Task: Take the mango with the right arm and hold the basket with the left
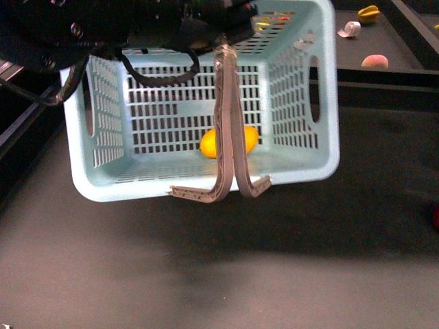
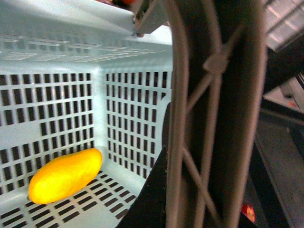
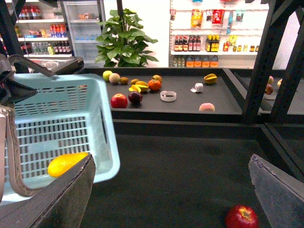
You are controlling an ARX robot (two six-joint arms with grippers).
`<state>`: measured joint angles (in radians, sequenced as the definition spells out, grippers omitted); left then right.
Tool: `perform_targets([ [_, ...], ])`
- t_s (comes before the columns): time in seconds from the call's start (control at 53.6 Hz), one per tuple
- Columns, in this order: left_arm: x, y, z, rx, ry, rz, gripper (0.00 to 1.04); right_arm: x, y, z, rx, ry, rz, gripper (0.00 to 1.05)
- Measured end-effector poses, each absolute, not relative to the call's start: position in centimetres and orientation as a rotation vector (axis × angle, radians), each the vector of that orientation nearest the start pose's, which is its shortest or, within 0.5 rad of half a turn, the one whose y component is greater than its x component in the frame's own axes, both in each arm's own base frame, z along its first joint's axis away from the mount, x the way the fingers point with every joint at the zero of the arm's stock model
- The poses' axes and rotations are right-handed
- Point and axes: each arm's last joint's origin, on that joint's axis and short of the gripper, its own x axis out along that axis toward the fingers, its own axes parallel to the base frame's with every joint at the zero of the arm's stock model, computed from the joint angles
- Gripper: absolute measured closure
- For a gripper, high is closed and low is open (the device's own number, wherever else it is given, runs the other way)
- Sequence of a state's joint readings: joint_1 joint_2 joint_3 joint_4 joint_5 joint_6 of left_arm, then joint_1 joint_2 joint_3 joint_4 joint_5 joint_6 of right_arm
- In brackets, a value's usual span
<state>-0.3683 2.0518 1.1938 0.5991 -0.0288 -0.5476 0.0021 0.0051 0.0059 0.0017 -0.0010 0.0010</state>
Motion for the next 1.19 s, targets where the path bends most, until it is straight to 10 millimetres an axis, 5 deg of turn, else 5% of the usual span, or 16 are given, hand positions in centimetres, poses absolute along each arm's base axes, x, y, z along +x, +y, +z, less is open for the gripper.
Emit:
perform_targets([
  [0.28, 46.3, -9.8, 15.8, -0.813, 0.311, 0.184, 0.99, 9.8, 0.0, 16.5, 0.001, -0.002, 0.003, 0.08],
  [0.541, 48.0, -4.2, 14.8, -1.167, 0.195, 0.490, 0.99, 9.8, 0.0, 16.5, 0.001, -0.002, 0.003, 0.08],
  [0.82, 48.7, -2.0, 11.4, -1.293, 0.234, 0.551, 0.99, 9.8, 0.0, 16.5, 0.001, -0.002, 0.003, 0.08],
  [1.193, 48.8, 0.0, 10.2, -1.412, 0.254, 0.591, 0.99, 9.8, 0.0, 16.5, 0.001, -0.002, 0.003, 0.08],
])
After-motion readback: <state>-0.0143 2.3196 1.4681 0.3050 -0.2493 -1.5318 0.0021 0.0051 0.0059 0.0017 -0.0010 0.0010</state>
